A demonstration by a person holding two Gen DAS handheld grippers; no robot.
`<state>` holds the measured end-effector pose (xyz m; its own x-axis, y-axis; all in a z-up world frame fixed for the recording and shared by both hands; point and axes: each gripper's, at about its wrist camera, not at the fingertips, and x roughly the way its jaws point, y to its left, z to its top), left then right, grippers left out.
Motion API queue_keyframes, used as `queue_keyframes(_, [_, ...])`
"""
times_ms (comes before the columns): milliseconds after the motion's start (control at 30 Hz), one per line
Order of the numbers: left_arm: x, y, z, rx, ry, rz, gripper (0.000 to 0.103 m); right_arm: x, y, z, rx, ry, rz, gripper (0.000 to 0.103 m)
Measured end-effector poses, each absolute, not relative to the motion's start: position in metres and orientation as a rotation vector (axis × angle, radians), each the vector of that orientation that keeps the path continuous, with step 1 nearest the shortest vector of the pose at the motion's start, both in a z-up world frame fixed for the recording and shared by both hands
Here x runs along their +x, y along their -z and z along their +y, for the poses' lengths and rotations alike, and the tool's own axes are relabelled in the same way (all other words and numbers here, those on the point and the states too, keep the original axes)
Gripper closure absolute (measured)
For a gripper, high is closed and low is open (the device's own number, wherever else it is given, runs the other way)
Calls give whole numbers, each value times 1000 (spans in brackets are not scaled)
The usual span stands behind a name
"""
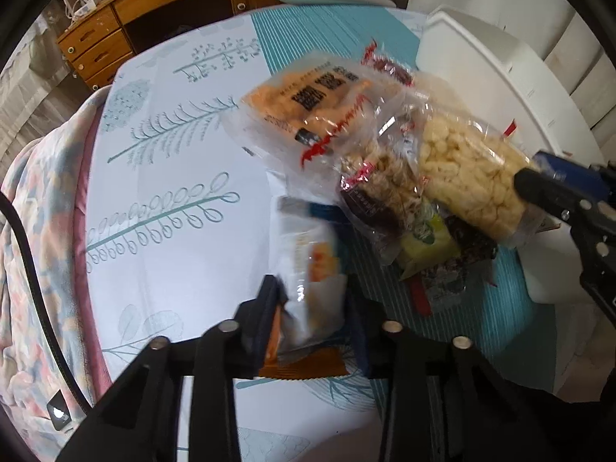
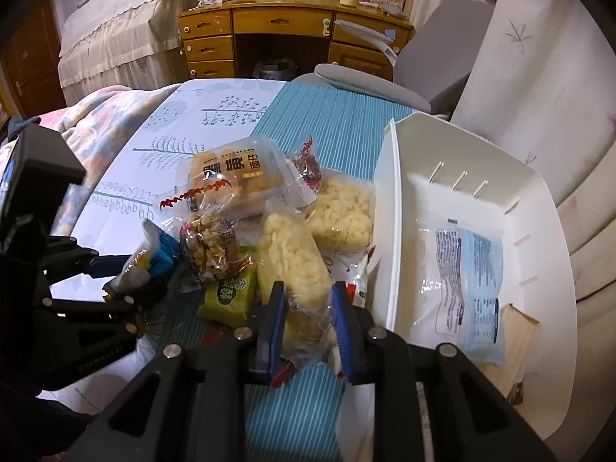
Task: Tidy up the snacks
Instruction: 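Grasp a small wrapped snack with left tool while right tool lifts puffs bag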
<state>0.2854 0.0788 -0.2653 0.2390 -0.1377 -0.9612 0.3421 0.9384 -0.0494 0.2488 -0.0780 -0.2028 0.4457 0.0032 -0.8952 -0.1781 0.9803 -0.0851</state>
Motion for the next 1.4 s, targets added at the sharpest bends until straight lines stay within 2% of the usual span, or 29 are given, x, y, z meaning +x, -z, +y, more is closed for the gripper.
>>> queue_keyframes(400, [271, 245, 102, 125, 349, 1273, 78, 223, 179, -73, -101, -60, 1115, 80])
queue_keyframes(867, [224, 197, 126, 56, 426, 1287, 78, 167, 130, -56, -52, 4, 1019, 80])
queue_keyframes(1400, [201, 128, 62, 21, 506, 1284, 78, 142, 82, -120, -91, 4, 935, 80])
